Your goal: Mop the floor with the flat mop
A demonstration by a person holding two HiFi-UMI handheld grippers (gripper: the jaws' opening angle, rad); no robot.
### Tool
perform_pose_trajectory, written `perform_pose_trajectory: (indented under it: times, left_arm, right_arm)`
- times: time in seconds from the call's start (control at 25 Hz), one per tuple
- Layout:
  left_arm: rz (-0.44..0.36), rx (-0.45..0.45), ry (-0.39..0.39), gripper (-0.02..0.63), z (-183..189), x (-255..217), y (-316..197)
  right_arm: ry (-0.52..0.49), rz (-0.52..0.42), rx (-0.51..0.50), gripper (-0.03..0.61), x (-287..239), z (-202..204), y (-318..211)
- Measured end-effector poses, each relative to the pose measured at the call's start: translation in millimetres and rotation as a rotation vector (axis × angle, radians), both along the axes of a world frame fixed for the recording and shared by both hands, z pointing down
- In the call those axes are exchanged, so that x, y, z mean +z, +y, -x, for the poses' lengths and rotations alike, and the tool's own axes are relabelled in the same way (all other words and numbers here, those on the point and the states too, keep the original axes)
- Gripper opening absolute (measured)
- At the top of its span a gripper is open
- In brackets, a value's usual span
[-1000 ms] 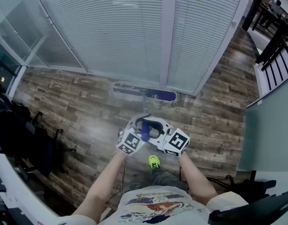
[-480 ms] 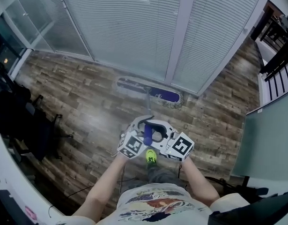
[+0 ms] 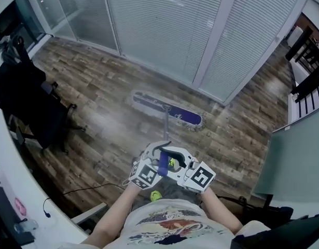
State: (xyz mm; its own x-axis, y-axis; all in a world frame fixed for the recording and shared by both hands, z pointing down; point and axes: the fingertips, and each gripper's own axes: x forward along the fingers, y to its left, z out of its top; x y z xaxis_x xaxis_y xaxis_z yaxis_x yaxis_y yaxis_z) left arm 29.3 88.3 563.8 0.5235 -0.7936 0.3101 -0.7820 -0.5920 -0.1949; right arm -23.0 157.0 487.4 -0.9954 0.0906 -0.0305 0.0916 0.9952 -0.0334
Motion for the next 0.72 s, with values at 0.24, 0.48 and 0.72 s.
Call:
perform_pose_trajectory:
  times: [0.24,0.48,0.72]
  left_arm:
    - [0.022,-0.075,0.014,0.101,-18,-10,118]
    - [0.001,-0.109,0.012,0.1,-8,-4,139]
    - [-0.012,-0.102,0.01,0.097,-3,0,126]
  right_arm:
    - [-0.01,0.027,-0.065,0.224,-18,-21,119]
    - [0.022,0.02,-0.105,0.224,-7,-15,143]
    - [0.013,-0.001,-0.104,0.224,-3,-8,131]
